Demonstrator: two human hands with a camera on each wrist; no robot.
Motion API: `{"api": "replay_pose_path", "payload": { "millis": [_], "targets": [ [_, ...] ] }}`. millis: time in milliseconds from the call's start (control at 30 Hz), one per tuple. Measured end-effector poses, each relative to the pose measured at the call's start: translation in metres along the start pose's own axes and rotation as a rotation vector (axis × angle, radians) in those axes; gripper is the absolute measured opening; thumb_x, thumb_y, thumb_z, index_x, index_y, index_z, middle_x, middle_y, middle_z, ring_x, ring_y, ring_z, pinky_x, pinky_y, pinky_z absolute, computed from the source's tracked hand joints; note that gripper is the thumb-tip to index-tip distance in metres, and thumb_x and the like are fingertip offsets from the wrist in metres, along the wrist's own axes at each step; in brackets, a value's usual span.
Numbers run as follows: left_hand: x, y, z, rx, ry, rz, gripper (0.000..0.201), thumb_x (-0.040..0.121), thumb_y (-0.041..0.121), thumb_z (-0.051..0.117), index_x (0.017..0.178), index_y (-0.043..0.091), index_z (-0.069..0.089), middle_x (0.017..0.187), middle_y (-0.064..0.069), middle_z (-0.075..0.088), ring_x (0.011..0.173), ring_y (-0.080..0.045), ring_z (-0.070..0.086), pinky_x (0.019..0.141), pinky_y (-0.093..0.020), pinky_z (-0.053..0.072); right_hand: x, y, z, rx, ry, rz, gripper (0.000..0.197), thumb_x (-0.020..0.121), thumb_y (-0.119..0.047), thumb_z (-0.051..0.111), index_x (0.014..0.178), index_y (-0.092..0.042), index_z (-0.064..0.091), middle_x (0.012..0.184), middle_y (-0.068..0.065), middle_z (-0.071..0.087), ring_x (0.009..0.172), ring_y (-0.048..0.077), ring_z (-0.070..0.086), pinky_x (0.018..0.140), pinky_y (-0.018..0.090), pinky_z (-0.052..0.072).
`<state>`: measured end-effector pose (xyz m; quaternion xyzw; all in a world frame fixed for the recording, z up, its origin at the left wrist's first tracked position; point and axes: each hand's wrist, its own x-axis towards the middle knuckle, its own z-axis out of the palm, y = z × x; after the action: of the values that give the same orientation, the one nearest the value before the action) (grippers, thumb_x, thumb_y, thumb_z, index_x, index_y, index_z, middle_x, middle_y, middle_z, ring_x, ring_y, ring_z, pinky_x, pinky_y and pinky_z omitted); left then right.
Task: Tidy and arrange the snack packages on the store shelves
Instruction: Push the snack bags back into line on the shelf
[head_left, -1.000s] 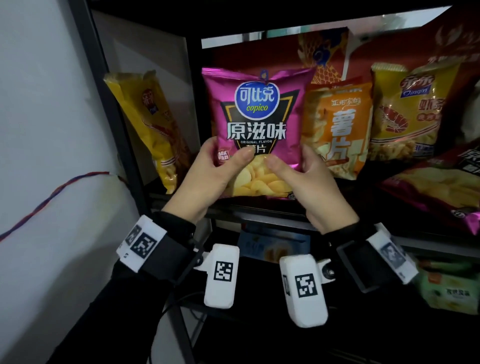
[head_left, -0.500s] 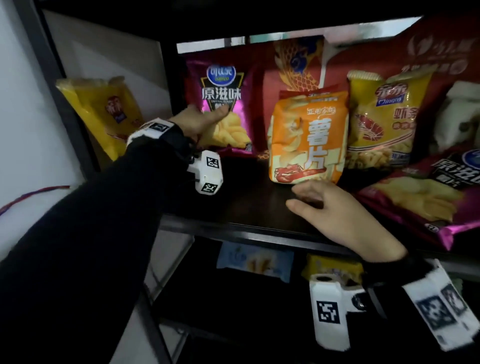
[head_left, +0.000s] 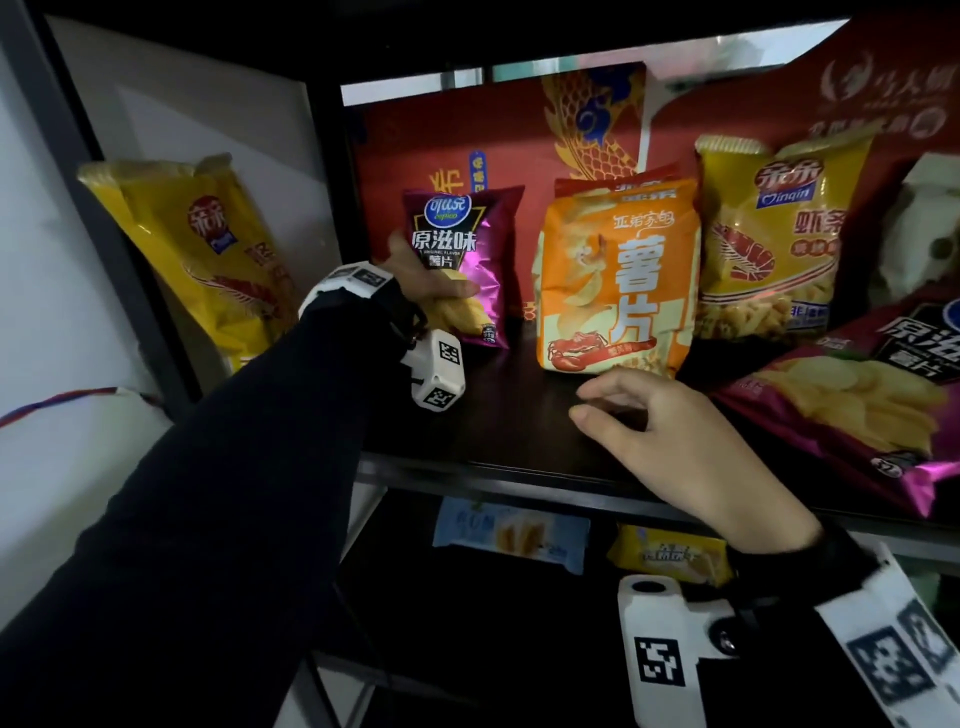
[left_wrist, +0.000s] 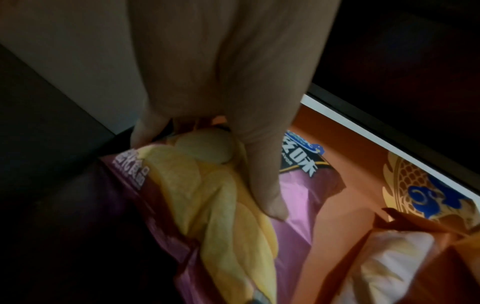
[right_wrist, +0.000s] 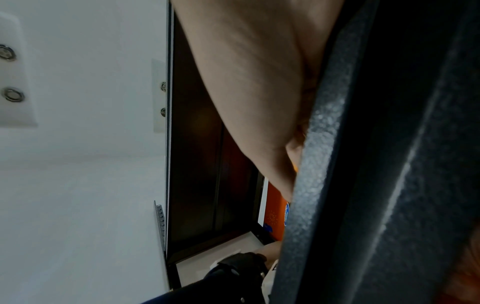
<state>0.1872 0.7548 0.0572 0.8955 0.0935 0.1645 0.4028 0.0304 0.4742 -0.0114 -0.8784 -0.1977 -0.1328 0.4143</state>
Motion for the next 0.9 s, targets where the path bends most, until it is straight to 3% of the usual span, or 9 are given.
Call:
{"api": "replay_pose_path", "payload": {
  "millis": [100, 233, 400, 533, 667, 767, 900],
  "targets": [
    [0.004, -0.007, 0.000, -0.003, 0.062, 0.053, 0.124, 0.057, 0.042, 0.090, 0.150, 0.016, 0.013, 0.136, -0.002, 0.052, 0.124, -0.023, 0.051, 0.101, -0.031, 0.039, 0.000, 0.000, 0.000, -0.013, -0.005, 0.001, 0.027, 0.088, -0.040, 0.061, 0.112, -0.028, 0.064, 0.085, -0.031, 0.054, 0.085, -0.021, 0.044, 0.073, -0.011, 0.026],
    [0.008, -0.013, 0.007, -0.149, 0.171, 0.096, 0.122, 0.058, 0.024, 0.092, 0.151, 0.015, 0.013, 0.139, -0.003, 0.052, 0.127, -0.021, 0.050, 0.109, -0.037, 0.039, -0.002, 0.000, 0.001, -0.033, -0.002, -0.010, 0.026, 0.088, -0.041, 0.062, 0.111, -0.028, 0.064, 0.085, -0.030, 0.055, 0.084, -0.023, 0.045, 0.074, -0.010, 0.028],
    [0.004, -0.011, 0.015, -0.201, 0.166, 0.085, 0.110, 0.065, 0.015, 0.088, 0.151, 0.012, 0.019, 0.140, -0.004, 0.051, 0.128, -0.020, 0.049, 0.109, -0.033, 0.038, -0.002, 0.000, 0.002, -0.049, 0.004, -0.017, 0.025, 0.088, -0.041, 0.062, 0.109, -0.028, 0.064, 0.089, -0.028, 0.058, 0.087, -0.021, 0.046, 0.074, -0.009, 0.028],
    [-0.007, -0.004, 0.014, -0.182, 0.146, 0.027, 0.104, 0.069, 0.021, 0.086, 0.149, 0.008, 0.021, 0.144, -0.007, 0.047, 0.132, -0.024, 0.045, 0.111, -0.039, 0.036, -0.001, 0.000, 0.003, -0.054, 0.007, -0.014, 0.024, 0.088, -0.039, 0.062, 0.108, -0.027, 0.065, 0.089, -0.027, 0.058, 0.087, -0.019, 0.047, 0.074, -0.008, 0.030],
    [-0.029, 0.010, 0.008, -0.010, 0.185, -0.100, 0.113, 0.064, 0.042, 0.086, 0.145, 0.000, 0.020, 0.146, -0.014, 0.040, 0.134, -0.029, 0.041, 0.111, -0.038, 0.034, 0.001, 0.002, 0.003, -0.041, 0.013, -0.008, 0.024, 0.087, -0.038, 0.063, 0.107, -0.025, 0.066, 0.090, -0.025, 0.059, 0.086, -0.015, 0.050, 0.072, -0.001, 0.034],
    [-0.050, 0.021, -0.001, -0.060, 0.195, -0.032, 0.101, 0.072, 0.035, 0.083, 0.143, 0.000, 0.019, 0.143, -0.015, 0.043, 0.130, -0.029, 0.045, 0.104, -0.033, 0.039, 0.000, 0.001, 0.005, -0.051, 0.020, -0.013, 0.023, 0.087, -0.036, 0.064, 0.107, -0.024, 0.066, 0.092, -0.021, 0.060, 0.093, -0.004, 0.053, 0.076, 0.005, 0.034],
    [-0.103, 0.029, -0.011, -0.325, 0.251, 0.151, 0.071, 0.077, 0.018, 0.079, 0.135, 0.002, 0.041, 0.127, -0.008, 0.058, 0.116, -0.022, 0.058, 0.101, -0.036, 0.046, 0.000, -0.001, 0.007, -0.086, 0.019, -0.008, 0.021, 0.088, -0.033, 0.063, 0.106, -0.022, 0.064, 0.094, -0.016, 0.059, 0.098, 0.002, 0.054, 0.086, 0.019, 0.038]
  ]
}}
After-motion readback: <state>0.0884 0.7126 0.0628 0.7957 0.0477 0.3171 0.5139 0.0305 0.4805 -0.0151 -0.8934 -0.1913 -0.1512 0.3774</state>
